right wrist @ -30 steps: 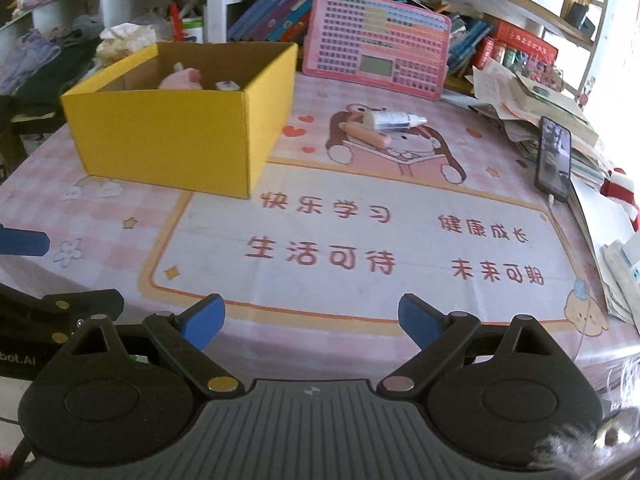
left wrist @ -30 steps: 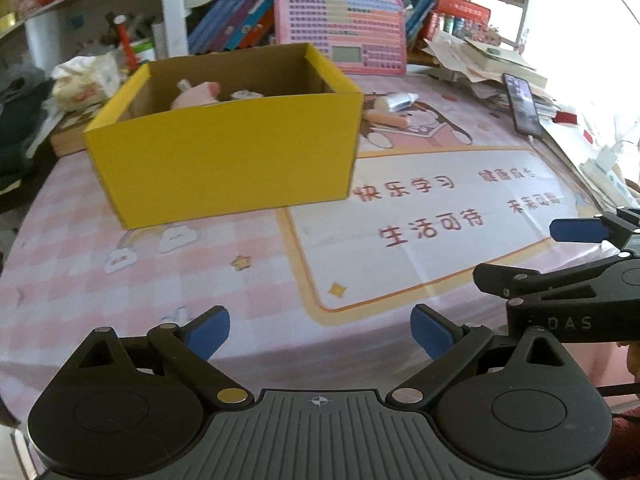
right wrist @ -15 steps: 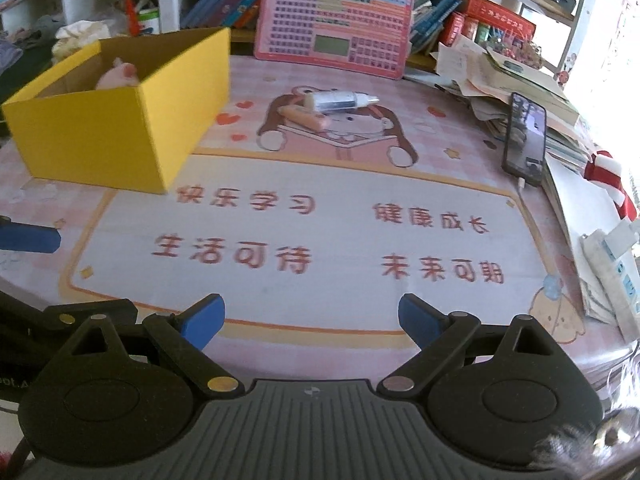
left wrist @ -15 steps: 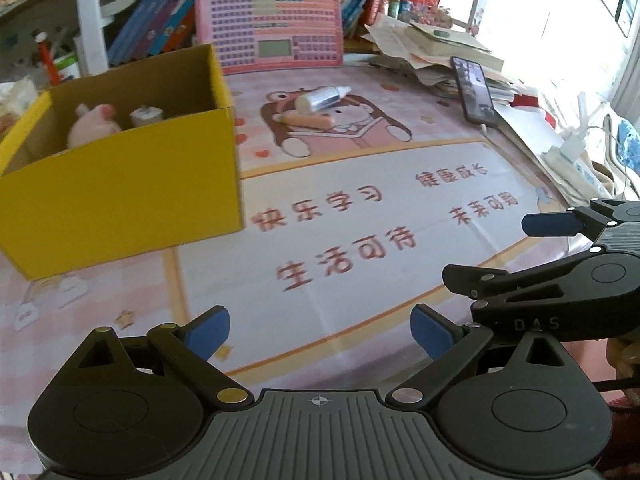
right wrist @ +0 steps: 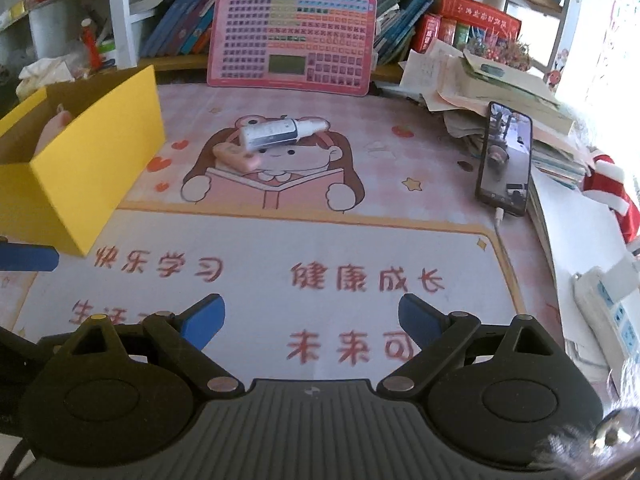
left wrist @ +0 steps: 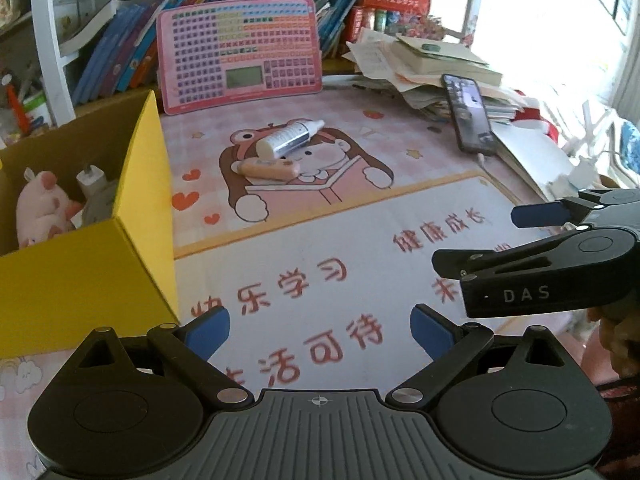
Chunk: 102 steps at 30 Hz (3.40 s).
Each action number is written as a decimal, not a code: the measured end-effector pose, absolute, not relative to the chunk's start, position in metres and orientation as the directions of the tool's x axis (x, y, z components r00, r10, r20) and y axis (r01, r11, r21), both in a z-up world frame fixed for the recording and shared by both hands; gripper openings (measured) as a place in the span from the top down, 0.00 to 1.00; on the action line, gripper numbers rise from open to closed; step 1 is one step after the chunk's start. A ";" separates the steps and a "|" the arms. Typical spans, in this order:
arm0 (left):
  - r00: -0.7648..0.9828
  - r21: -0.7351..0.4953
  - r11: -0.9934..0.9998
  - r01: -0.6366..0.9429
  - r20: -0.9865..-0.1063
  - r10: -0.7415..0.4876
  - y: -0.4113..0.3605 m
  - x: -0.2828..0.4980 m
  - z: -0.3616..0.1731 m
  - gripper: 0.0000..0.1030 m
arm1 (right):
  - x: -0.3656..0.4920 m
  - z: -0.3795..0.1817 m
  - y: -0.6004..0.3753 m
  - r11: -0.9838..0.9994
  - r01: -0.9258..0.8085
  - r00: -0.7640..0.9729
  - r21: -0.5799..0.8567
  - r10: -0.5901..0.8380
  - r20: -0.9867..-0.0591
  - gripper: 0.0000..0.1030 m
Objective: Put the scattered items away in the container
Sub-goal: 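Pull both tools back from the box toward the spray bottle and pink tube, then grasp the pink tube with the left tool while the right tool grasps the white spray bottle, then lift and carry the pink tube and spray bottle with both tools over the yellow box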
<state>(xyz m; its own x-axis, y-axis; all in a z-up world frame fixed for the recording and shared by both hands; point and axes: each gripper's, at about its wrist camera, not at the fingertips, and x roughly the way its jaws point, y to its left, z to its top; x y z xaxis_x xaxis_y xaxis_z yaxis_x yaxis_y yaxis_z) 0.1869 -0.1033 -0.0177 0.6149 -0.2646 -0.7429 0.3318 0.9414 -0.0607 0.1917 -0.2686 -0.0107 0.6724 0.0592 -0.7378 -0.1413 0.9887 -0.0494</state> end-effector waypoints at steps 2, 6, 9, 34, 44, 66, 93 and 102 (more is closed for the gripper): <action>0.615 -0.051 0.949 0.312 -0.750 -0.243 -0.109 0.193 -0.017 0.04 | 0.201 -0.012 -0.275 0.988 -0.153 0.673 -0.035 0.078 -0.736 0.09; 0.622 -0.030 0.959 0.281 -0.755 -0.206 -0.117 0.203 -0.017 0.04 | 0.218 -0.015 -0.285 0.985 -0.171 0.668 -0.006 0.111 -0.736 0.09; 0.627 -0.018 0.966 0.257 -0.758 -0.181 -0.122 0.211 -0.017 0.04 | 0.230 -0.017 -0.290 0.984 -0.179 0.665 0.017 0.134 -0.734 0.09; 0.708 0.126 0.979 0.159 -0.705 -0.024 -0.167 0.319 -0.038 0.04 | 0.325 -0.018 -0.311 0.975 -0.202 0.689 0.089 0.206 -0.694 0.08; 0.690 0.057 0.998 0.000 -0.723 0.041 -0.157 0.368 -0.054 0.07 | 0.366 -0.014 -0.309 0.968 -0.218 0.691 0.121 0.241 -0.682 0.08; 0.650 0.049 0.992 -0.112 -0.752 0.111 -0.136 0.394 -0.072 0.63 | 0.422 -0.045 -0.274 0.953 -0.217 0.638 0.210 0.301 -0.708 0.11; 0.629 -0.070 0.997 0.036 -0.774 -0.077 -0.134 0.347 -0.054 0.78 | 0.422 -0.062 -0.262 0.933 -0.330 0.532 0.144 0.310 -0.787 0.67; 0.629 -0.153 0.987 0.053 -0.763 -0.152 -0.138 0.323 -0.040 0.78 | 0.365 -0.043 -0.288 0.923 -0.352 0.544 0.159 0.339 -0.767 0.68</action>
